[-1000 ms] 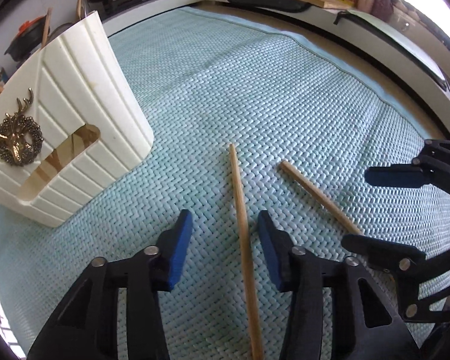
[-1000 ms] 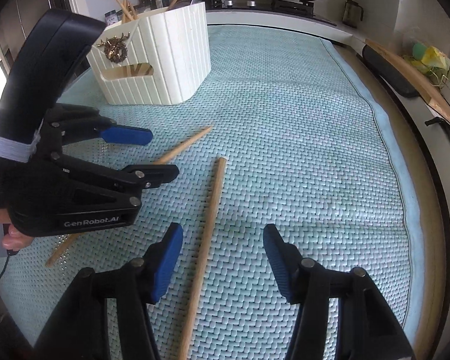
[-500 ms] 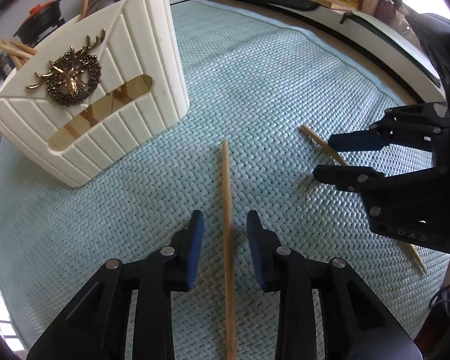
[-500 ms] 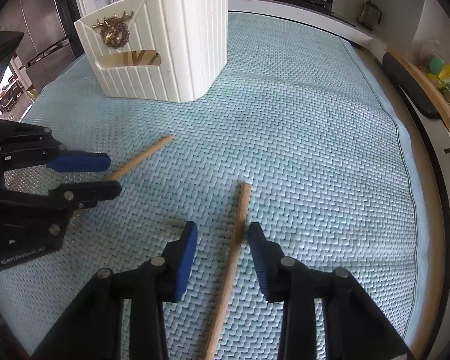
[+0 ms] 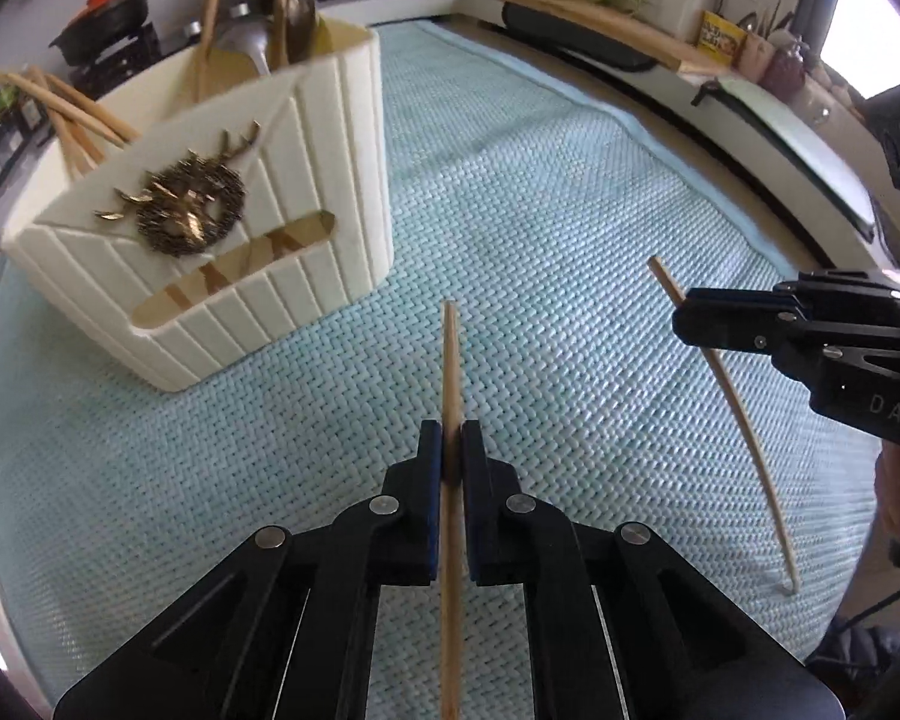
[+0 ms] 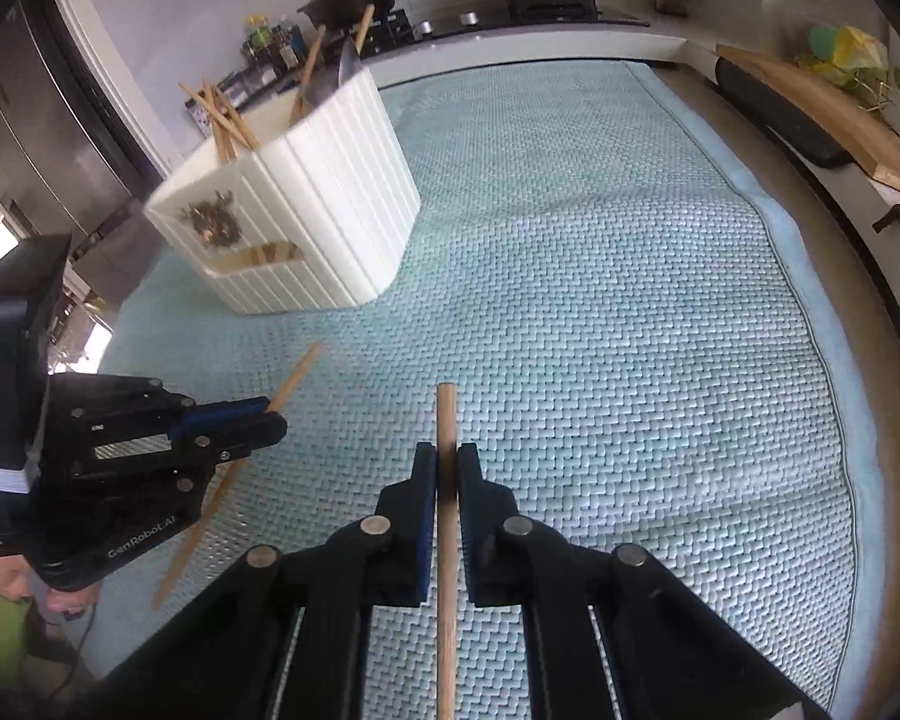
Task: Organize utensils
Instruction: 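Close the left tool on one wooden chopstick while the right tool grasps the other, then lift both chopsticks with both tools and carry them over the cream box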
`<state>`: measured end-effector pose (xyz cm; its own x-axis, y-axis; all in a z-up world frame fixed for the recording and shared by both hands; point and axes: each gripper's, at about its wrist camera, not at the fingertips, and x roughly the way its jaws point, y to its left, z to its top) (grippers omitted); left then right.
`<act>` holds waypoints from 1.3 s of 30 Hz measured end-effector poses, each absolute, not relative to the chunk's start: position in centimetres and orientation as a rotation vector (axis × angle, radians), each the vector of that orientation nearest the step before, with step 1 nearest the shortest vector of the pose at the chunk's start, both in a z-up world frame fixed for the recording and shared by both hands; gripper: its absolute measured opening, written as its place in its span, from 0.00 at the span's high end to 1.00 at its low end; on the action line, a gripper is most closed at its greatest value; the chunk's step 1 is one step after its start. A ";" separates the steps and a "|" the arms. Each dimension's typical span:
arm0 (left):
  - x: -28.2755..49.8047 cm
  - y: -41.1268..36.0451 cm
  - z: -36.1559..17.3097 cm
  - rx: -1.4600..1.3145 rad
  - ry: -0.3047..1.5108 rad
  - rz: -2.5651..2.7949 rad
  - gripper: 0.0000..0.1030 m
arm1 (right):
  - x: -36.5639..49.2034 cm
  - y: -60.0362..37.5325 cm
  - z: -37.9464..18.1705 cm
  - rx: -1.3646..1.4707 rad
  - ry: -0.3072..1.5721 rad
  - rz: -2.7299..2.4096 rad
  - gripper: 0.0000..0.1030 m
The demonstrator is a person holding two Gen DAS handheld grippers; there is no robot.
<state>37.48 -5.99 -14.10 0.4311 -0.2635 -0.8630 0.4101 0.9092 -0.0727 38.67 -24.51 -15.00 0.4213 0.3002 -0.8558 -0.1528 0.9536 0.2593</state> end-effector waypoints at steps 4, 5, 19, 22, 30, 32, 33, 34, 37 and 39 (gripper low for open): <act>34.1 -3.8 -8.6 0.093 0.915 -0.421 0.96 | 36.6 -24.8 -10.2 0.176 0.983 0.314 0.93; 33.7 -3.5 -7.3 0.081 0.883 -0.420 0.96 | 36.1 -24.8 -9.0 0.181 0.953 0.325 0.93; 31.0 3.0 5.8 -0.058 0.549 -0.353 0.96 | 31.4 -21.1 5.3 0.083 0.550 0.345 0.93; 31.8 3.3 7.9 -0.048 0.519 -0.335 0.96 | 32.5 -19.8 7.7 0.058 0.498 0.358 0.93; 35.7 4.7 12.7 -0.048 0.440 -0.266 0.96 | 37.8 -16.0 11.8 0.003 0.372 0.375 0.93; 36.9 5.1 13.1 -0.057 0.427 -0.250 0.96 | 39.2 -15.6 12.2 0.018 0.341 0.369 0.93; 37.7 5.3 13.0 -0.062 0.426 -0.242 0.96 | 39.8 -15.5 12.2 0.026 0.330 0.368 0.93; 38.4 5.5 12.8 -0.067 0.425 -0.232 0.96 | 40.6 -15.4 12.2 0.034 0.323 0.367 0.93; 41.0 6.2 11.3 -0.096 0.451 -0.211 0.96 | 42.6 -15.4 11.0 0.062 0.315 0.372 0.93; 42.6 6.6 9.8 -0.122 0.480 -0.209 0.96 | 44.1 -15.3 9.8 0.082 0.330 0.387 0.93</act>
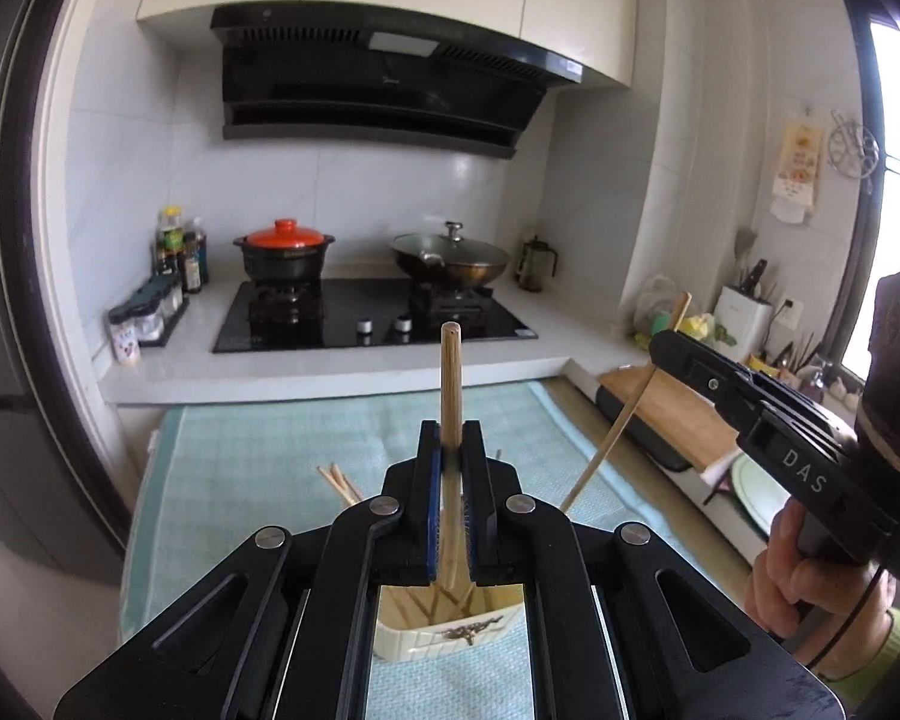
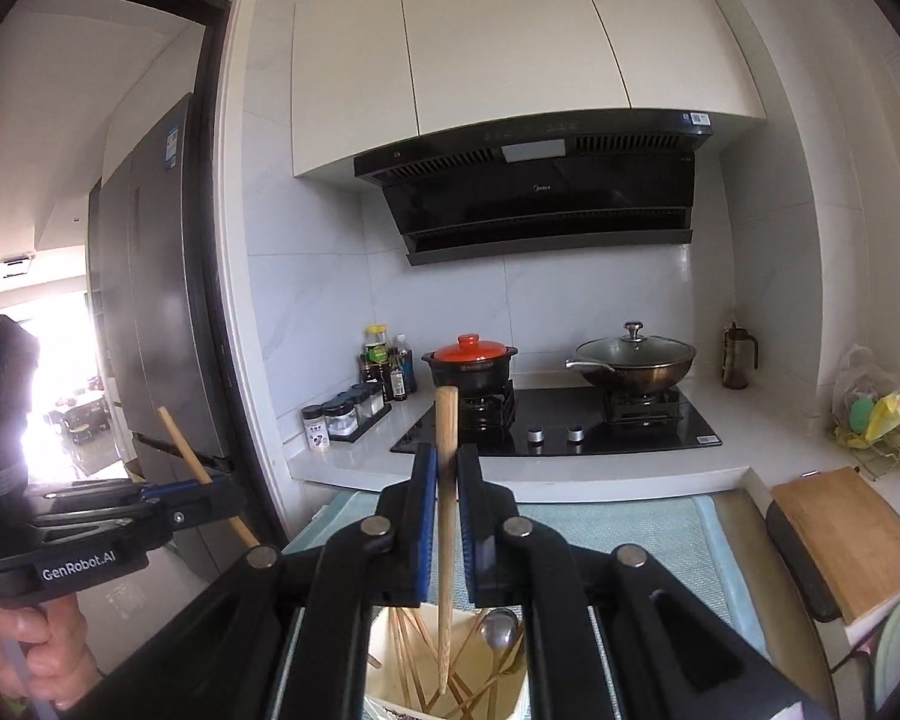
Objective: Organize utensils
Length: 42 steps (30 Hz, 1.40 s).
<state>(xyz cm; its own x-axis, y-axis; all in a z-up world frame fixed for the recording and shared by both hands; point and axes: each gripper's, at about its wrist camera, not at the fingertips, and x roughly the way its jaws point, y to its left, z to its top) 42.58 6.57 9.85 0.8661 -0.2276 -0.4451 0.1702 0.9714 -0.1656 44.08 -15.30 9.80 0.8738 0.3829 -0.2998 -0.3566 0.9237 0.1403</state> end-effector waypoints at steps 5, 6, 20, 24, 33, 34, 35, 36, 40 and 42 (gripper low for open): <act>46.2 6.8 5.8 -0.150 0.578 -0.208 0.96 | 47.6 -14.4 5.1 0.076 0.447 0.402 0.93; 46.9 6.8 5.0 -0.151 0.597 -0.209 0.96 | 48.3 -14.2 4.1 0.074 0.485 0.411 0.93; 52.3 6.4 -1.0 -0.163 0.746 -0.169 0.94 | 56.2 -14.1 -5.4 0.228 0.842 0.424 0.90; 52.1 6.7 -0.7 -0.148 0.740 -0.142 0.67 | 56.3 -14.3 -4.7 0.231 0.826 0.408 0.69; 46.4 7.7 3.4 -0.091 0.580 -0.044 0.08 | 50.8 -15.9 0.7 0.160 0.685 0.344 0.41; 45.2 7.5 4.0 -0.070 0.551 -0.025 0.05 | 49.6 -16.0 1.4 0.145 0.664 0.336 0.34; 43.9 7.2 4.5 -0.052 0.519 -0.004 0.01 | 48.6 -16.0 2.0 0.130 0.645 0.330 0.32; 42.5 7.0 5.0 -0.036 0.486 0.016 0.01 | 47.4 -16.1 2.6 0.115 0.630 0.325 0.26; 37.3 5.9 5.9 -0.005 0.421 0.103 0.01 | 42.3 -16.0 4.2 0.068 0.594 0.305 0.17; 34.6 5.7 5.7 -0.033 0.399 0.132 0.01 | 40.0 -15.8 4.5 0.047 0.588 0.298 0.15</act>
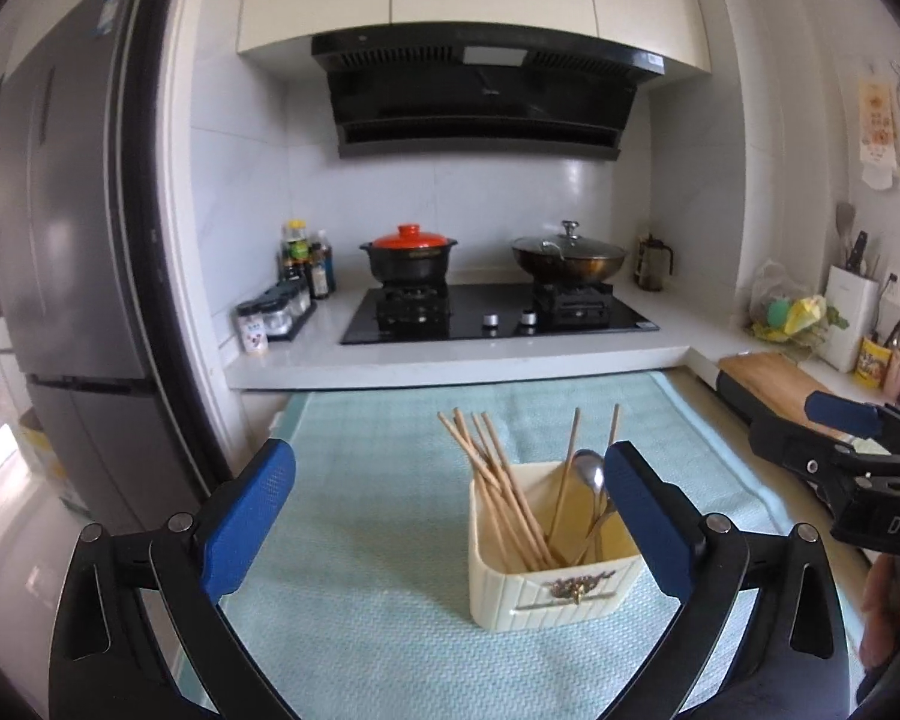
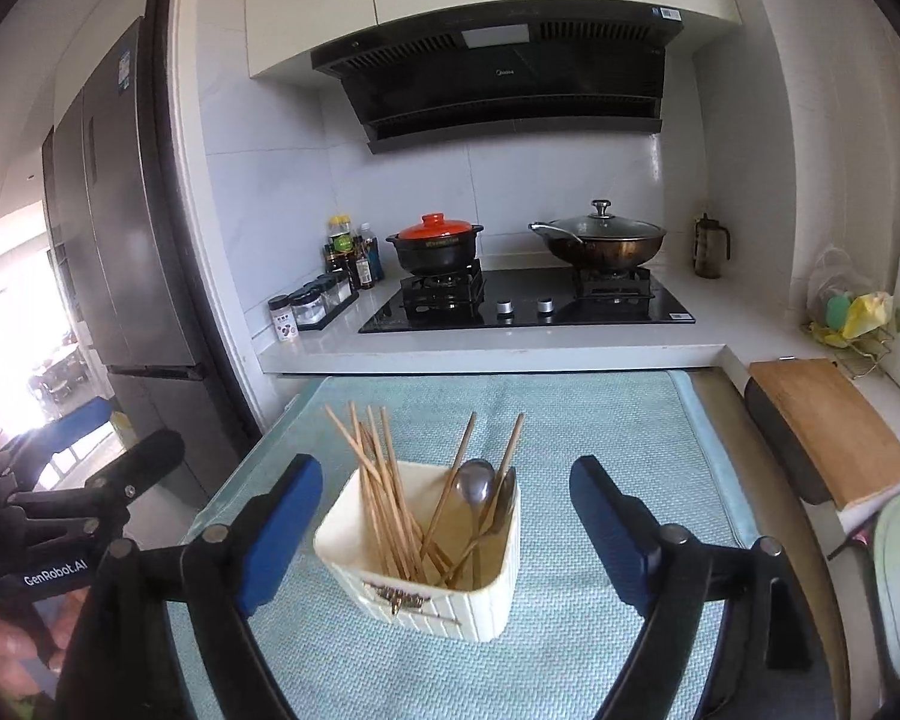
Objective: Organize utensils
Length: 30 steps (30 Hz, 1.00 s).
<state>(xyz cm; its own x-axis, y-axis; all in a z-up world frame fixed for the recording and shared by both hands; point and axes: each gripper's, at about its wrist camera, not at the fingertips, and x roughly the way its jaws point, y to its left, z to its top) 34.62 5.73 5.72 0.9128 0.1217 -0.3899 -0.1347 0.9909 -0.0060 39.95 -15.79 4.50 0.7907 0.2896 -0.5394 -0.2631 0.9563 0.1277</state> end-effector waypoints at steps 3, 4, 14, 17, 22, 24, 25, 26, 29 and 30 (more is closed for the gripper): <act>31.4 5.6 4.9 -0.070 0.440 0.143 0.01 | 36.4 -15.6 4.4 0.016 0.604 0.294 0.14; 30.4 5.5 4.5 -0.066 0.455 0.156 0.01 | 35.3 -15.5 4.3 0.002 0.615 0.289 0.14; 23.7 4.5 3.7 -0.082 0.544 0.198 0.01 | 26.6 -15.0 3.8 -0.062 0.635 0.237 0.14; 22.8 4.1 3.8 -0.078 0.553 0.189 0.01 | 25.2 -14.7 4.5 -0.075 0.615 0.234 0.14; 21.8 3.7 4.5 -0.069 0.550 0.196 0.01 | 24.0 -14.4 5.3 -0.088 0.600 0.246 0.14; 21.4 3.7 4.7 -0.069 0.546 0.195 0.00 | 24.0 -14.5 5.5 -0.087 0.598 0.246 0.14; 21.4 3.6 4.9 -0.070 0.546 0.194 0.00 | 23.8 -14.4 5.6 -0.088 0.598 0.247 0.14; 21.2 3.7 5.0 -0.070 0.545 0.194 0.00 | 23.8 -14.3 5.7 -0.090 0.598 0.249 0.14; 21.0 3.7 5.3 -0.070 0.540 0.200 0.00 | 23.6 -14.1 5.8 -0.098 0.593 0.252 0.14; 21.0 3.7 5.3 -0.070 0.541 0.202 0.01 | 23.5 -14.0 5.8 -0.098 0.592 0.255 0.14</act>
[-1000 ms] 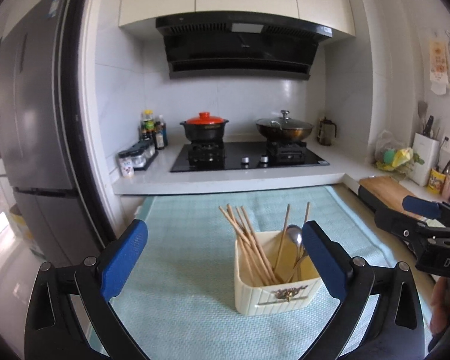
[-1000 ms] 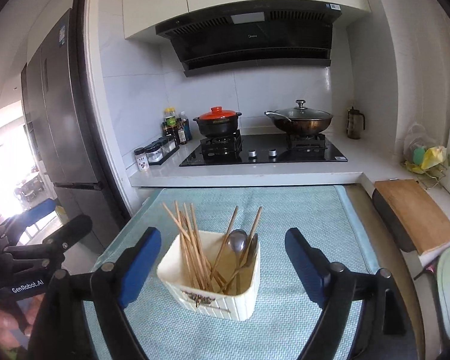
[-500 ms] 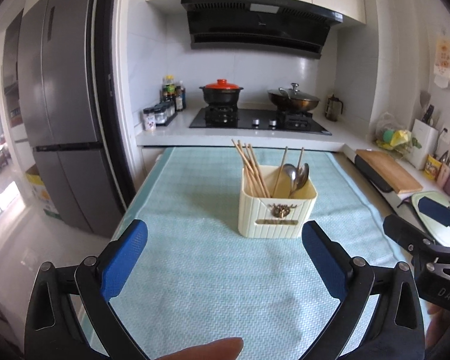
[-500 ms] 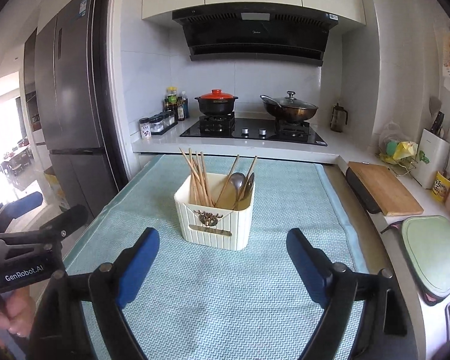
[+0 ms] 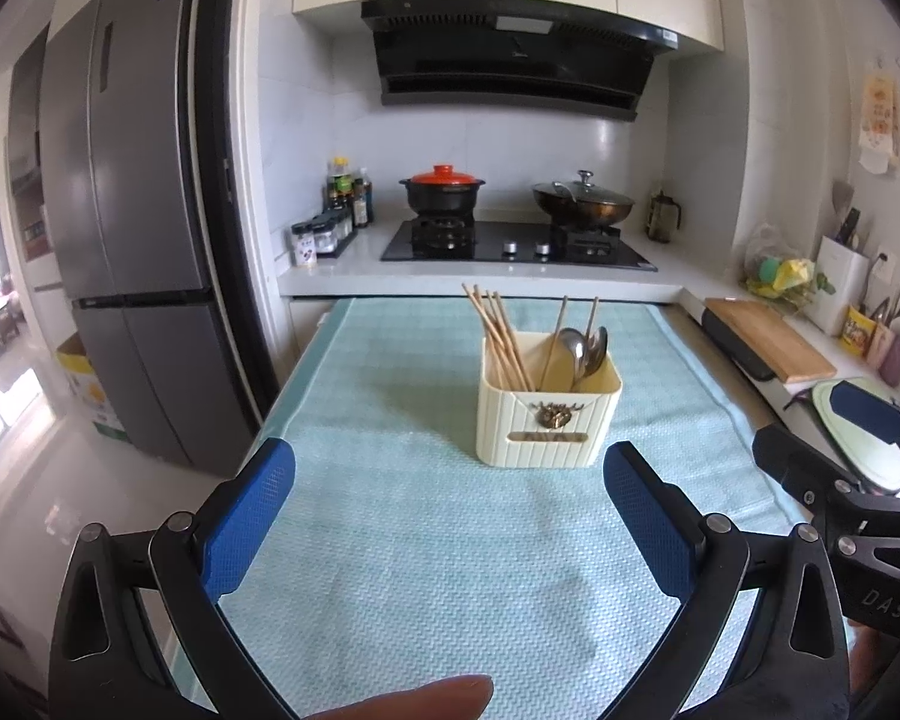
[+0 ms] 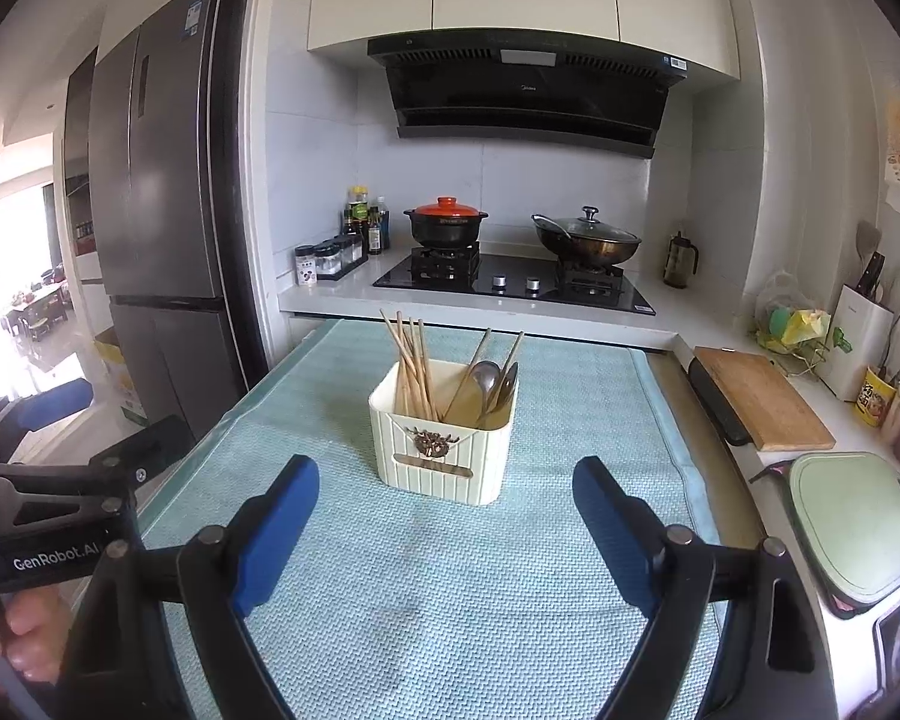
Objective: Organize utensils
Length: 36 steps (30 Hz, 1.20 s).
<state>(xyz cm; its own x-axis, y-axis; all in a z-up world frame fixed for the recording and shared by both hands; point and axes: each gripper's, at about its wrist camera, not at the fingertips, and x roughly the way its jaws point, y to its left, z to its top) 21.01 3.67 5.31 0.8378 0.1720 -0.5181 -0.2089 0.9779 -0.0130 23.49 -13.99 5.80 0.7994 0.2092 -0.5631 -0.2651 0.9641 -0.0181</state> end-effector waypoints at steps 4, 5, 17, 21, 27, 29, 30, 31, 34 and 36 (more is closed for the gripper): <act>21.1 3.7 5.3 -0.074 0.551 0.204 0.01 | 23.2 -13.9 6.1 -0.096 0.587 0.255 0.14; 21.2 3.7 5.3 -0.072 0.555 0.203 0.01 | 23.1 -14.0 6.2 -0.097 0.586 0.253 0.14; 21.4 2.9 5.2 -0.050 0.571 0.192 0.01 | 23.1 -13.7 6.1 -0.108 0.593 0.268 0.14; 21.3 2.8 5.3 -0.052 0.570 0.196 0.01 | 23.0 -13.9 6.3 -0.108 0.591 0.262 0.14; 21.3 2.9 5.4 -0.057 0.574 0.203 0.01 | 22.8 -13.8 6.5 -0.112 0.588 0.260 0.14; 21.3 2.9 5.5 -0.061 0.578 0.201 0.01 | 22.7 -13.8 6.5 -0.111 0.586 0.260 0.14; 21.3 2.9 5.5 -0.061 0.580 0.199 0.01 | 22.7 -13.9 6.6 -0.111 0.585 0.260 0.14; 21.2 2.9 5.5 -0.059 0.578 0.197 0.01 | 22.7 -13.9 6.6 -0.111 0.583 0.259 0.14; 21.0 2.6 5.7 -0.044 0.562 0.206 0.01 | 22.7 -13.9 6.6 -0.112 0.582 0.259 0.14; 20.8 2.6 5.8 -0.045 0.558 0.205 0.01 | 22.7 -13.9 6.7 -0.114 0.582 0.260 0.14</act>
